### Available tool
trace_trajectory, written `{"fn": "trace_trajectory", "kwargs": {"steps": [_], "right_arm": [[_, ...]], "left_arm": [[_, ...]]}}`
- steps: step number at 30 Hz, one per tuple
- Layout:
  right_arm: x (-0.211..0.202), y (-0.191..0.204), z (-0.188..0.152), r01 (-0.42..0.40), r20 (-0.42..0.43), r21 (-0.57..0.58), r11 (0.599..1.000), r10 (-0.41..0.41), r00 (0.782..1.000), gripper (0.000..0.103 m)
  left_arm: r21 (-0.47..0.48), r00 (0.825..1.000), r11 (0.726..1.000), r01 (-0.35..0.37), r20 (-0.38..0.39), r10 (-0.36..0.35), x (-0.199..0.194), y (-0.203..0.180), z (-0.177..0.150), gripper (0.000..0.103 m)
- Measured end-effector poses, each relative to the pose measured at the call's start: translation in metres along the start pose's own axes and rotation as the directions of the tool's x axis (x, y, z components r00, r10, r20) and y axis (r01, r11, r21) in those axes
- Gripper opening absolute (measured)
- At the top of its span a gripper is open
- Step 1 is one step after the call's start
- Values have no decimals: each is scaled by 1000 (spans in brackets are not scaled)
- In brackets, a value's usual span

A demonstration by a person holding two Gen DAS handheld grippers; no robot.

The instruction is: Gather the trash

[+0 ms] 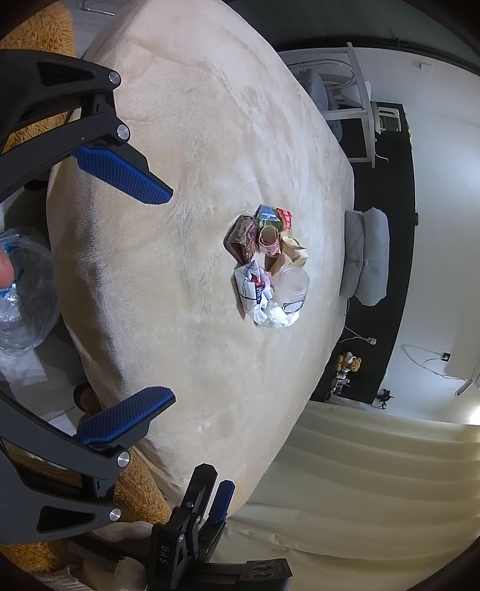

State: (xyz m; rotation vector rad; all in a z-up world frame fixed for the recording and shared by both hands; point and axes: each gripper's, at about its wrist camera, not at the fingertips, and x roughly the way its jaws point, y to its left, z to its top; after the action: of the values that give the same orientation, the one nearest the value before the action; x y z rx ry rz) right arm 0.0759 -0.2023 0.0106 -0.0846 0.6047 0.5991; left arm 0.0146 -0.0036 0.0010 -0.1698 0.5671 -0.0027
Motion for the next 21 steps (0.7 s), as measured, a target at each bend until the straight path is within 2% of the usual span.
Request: {"fn": "trace_trajectory", "kwargs": {"steps": [7, 16, 21], "right_arm": [[10, -1, 13, 11, -26, -5, 1000, -12, 1000, 99], [44, -17, 41, -78, -76, 48, 996, 82, 994, 99], [71, -29, 62, -88, -98, 74, 993, 95, 991, 99]], "left_arm": [[28, 999, 1000, 5, -42, -4, 13, -3, 4, 97], [73, 998, 997, 20, -65, -15, 34, 2, 29, 97], [76, 995, 997, 21, -99, -14, 52, 10, 43, 97]]}}
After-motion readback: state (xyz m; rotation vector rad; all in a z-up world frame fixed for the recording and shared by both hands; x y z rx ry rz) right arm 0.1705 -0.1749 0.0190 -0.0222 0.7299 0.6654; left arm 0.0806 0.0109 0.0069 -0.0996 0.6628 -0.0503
